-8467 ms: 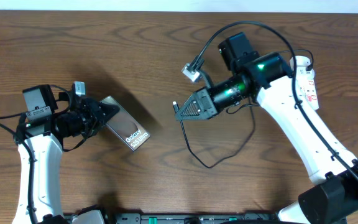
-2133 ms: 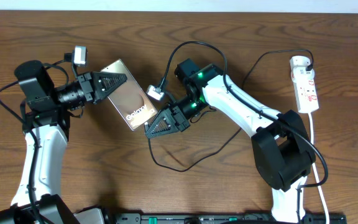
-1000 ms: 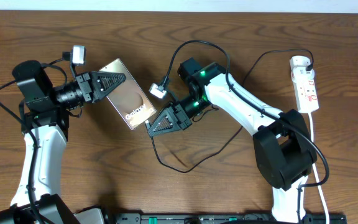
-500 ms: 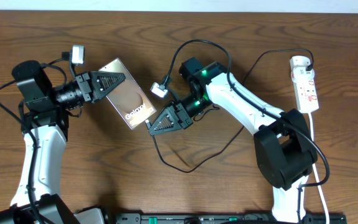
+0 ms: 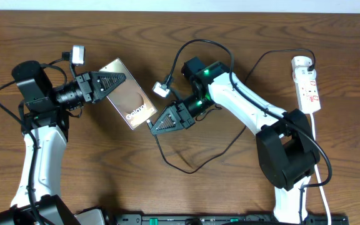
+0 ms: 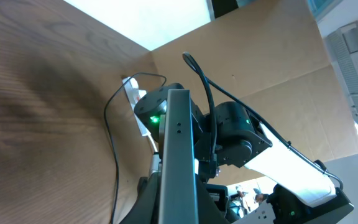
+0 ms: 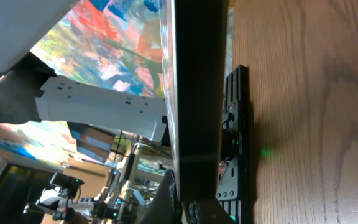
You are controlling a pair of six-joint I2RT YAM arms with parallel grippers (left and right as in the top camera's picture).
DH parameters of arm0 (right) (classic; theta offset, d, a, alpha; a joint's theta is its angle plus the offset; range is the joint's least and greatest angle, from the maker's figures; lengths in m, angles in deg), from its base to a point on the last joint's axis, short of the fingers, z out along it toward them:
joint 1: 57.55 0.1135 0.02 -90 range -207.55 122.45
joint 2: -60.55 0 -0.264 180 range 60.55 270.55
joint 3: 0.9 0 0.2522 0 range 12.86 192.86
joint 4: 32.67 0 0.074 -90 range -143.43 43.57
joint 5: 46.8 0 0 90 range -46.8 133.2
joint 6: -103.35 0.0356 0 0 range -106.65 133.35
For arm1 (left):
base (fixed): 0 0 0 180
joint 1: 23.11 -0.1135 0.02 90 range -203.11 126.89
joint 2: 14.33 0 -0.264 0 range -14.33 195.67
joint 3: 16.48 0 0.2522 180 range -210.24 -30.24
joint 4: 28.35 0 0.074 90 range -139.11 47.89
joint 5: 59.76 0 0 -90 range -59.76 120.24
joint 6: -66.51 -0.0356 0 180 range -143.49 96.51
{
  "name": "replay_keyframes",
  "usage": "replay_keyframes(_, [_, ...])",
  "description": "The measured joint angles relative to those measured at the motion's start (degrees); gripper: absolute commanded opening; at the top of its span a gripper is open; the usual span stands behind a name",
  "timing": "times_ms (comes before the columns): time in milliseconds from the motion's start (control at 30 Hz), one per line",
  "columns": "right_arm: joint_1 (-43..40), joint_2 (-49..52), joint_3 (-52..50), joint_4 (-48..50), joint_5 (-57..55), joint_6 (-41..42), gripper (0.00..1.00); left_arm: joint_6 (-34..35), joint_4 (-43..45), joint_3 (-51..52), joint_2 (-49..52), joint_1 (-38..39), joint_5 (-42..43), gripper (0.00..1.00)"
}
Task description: Plug charger to phone and switch on socket
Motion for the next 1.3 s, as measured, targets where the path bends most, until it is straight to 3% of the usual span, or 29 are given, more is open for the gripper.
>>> replay_keyframes(733, [-2.3,0.0,0.0,-1.5,-0.1,0.0,0.01,0.1,1.9,0.0,0.0,-0.1,1.5,0.07])
replay_keyframes(967, [-0.6,0.0,0.0,-6.1,-1.6,-1.9,0.01,3.8,7.0,0.0,0.0,-3.0,2.0,0.07])
replay_keyframes(1300, [0.2,0.0,0.0,-8.2,-2.1,-5.2,0.01,6.1,7.3,0.0,0.0,-3.3,2.0,0.07])
